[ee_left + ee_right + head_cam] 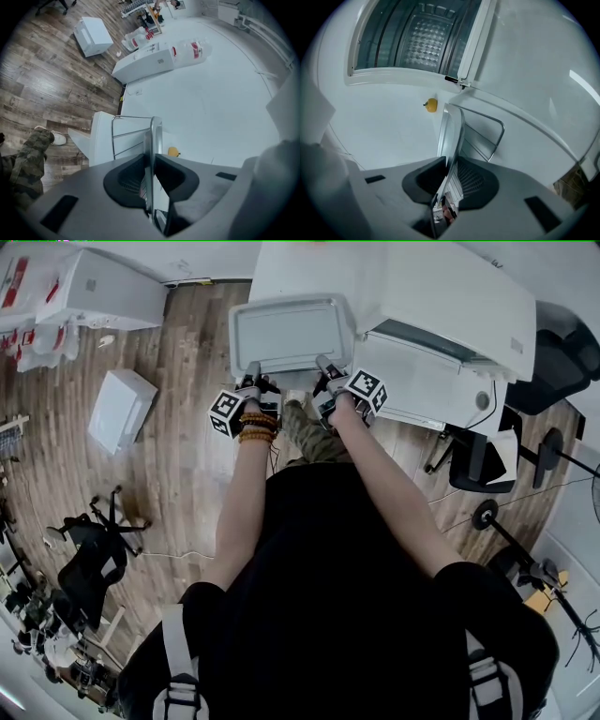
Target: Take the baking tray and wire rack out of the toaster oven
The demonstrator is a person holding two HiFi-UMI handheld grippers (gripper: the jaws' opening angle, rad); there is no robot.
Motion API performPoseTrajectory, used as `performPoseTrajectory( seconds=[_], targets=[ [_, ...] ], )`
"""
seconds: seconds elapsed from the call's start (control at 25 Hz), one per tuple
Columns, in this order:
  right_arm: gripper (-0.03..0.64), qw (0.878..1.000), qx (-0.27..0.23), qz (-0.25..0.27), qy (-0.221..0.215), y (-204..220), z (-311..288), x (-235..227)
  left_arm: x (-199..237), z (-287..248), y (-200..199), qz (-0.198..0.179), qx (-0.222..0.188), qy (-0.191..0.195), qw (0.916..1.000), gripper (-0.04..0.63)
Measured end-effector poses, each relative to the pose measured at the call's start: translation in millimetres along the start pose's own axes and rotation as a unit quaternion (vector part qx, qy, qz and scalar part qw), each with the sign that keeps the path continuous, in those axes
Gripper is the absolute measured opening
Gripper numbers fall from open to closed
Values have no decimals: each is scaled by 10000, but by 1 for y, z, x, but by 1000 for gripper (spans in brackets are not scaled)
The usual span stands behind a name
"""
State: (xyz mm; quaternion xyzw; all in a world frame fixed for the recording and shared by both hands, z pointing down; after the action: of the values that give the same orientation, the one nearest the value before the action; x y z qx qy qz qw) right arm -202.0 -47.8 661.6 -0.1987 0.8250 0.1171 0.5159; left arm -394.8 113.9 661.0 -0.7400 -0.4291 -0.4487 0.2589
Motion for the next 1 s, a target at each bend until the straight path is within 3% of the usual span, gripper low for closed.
performPoseTrajectory(
  seconds=[0.12,0.24,0.36,0.44,0.56,0.64,0.88,1.0],
  targets=[
    [89,9988,75,423,227,0,-1,3,-2,-2,-2,-213,208,-83,9995,87],
    [169,9965,75,719,417,3,1,4,-7,-3,-2,-406,429,-166,9981,219],
    [217,9945,88,884,550,4,4,6,-12,-2,1,-613,705,-427,9947,250],
    [229,9935,118,956,610,5,7,8,-12,0,7,-1002,1169,-717,9855,264],
    [236,9933,186,975,592,6,12,11,-16,1,15,-1838,2030,-931,9573,305],
    [240,9935,227,953,576,6,15,12,-18,3,19,-2119,2393,-922,9431,318],
    [253,9906,425,1050,760,6,34,6,-11,20,28,-2659,2904,-880,9150,327],
    [253,9913,456,1055,645,3,41,11,-11,29,32,-2807,2776,-858,9148,327]
  ],
)
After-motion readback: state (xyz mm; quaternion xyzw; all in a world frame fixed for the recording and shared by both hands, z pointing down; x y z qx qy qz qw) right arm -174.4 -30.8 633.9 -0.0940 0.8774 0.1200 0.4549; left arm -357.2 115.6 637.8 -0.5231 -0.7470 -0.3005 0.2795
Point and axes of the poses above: the fingertips, and each gripper's own axes: z backward along the fingers, x to its left, y out of its underside, the point moved 8 cm from there along z, backward along the fingers, and after that the axes turned 8 degrees about -x, right-handed, at the moved point
